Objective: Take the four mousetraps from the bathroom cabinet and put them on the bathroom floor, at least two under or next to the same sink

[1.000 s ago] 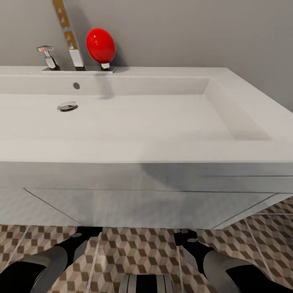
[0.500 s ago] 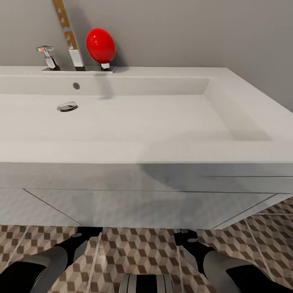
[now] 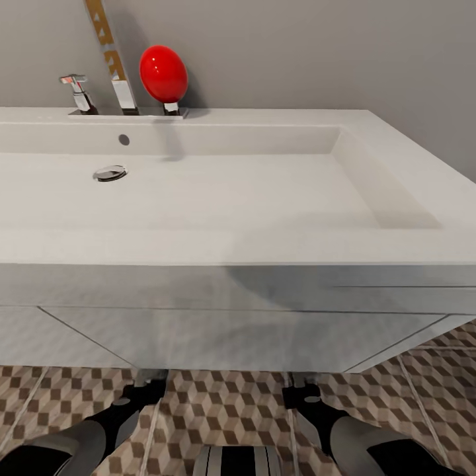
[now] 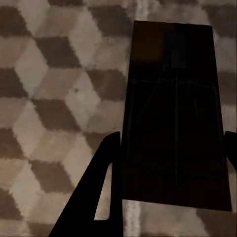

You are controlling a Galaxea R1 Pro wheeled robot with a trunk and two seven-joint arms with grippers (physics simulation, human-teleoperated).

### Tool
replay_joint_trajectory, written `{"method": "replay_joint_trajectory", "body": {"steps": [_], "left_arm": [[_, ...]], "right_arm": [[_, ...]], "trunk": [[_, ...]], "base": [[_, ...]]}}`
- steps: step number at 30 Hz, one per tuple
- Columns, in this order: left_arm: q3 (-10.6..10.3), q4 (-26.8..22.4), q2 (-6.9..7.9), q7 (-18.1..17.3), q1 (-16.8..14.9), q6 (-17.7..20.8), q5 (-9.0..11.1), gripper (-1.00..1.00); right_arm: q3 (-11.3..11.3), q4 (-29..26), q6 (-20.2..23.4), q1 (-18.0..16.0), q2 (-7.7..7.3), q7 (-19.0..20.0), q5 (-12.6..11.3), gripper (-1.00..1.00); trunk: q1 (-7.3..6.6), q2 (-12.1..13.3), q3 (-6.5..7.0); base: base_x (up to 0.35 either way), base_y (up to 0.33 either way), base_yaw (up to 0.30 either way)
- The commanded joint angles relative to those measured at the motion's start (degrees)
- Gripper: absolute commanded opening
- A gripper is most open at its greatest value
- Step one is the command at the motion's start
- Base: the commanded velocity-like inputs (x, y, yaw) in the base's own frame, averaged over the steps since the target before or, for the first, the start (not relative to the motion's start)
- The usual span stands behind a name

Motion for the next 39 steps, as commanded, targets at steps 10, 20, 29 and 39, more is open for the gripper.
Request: {"method": "replay_joint_trajectory", "body": {"steps": [10, 20, 29, 39], "left_arm": [[-0.36, 0.03, -0.05, 0.18, 0.38, -0.23, 0.81, -1.00], [-0.33, -0.05, -0.01, 0.18, 0.39, -0.32, 1.17, -1.00], [-0.26, -0.11, 0.00, 0.18, 0.39, -0.46, 1.19, -1.00], [-0.26, -0.14, -0.07, 0.18, 0.39, -1.73, 1.19, -1.00]], "right_arm": [[0.39, 0.16, -0.44, 1.01, -0.35, -0.17, 0.00, -1.00], [0.39, 0.11, -1.19, 1.07, -0.48, -0.17, 0.00, -1.00], [0.39, 0.10, -1.32, 1.07, -0.50, -0.17, 0.00, -1.00], [0.39, 0.10, -1.55, 1.07, -0.50, -0.17, 0.00, -1.00]], "trunk": [[-0.01, -0.02, -0.03], [-0.01, -0.02, -0.03], [-0.01, -0.02, -0.03], [-0.01, -0.02, -0.03]], "base": [[0.000, 0.000, 0.000], [0.000, 0.000, 0.000], [0.000, 0.000, 0.000], [0.000, 0.000, 0.000]]}}
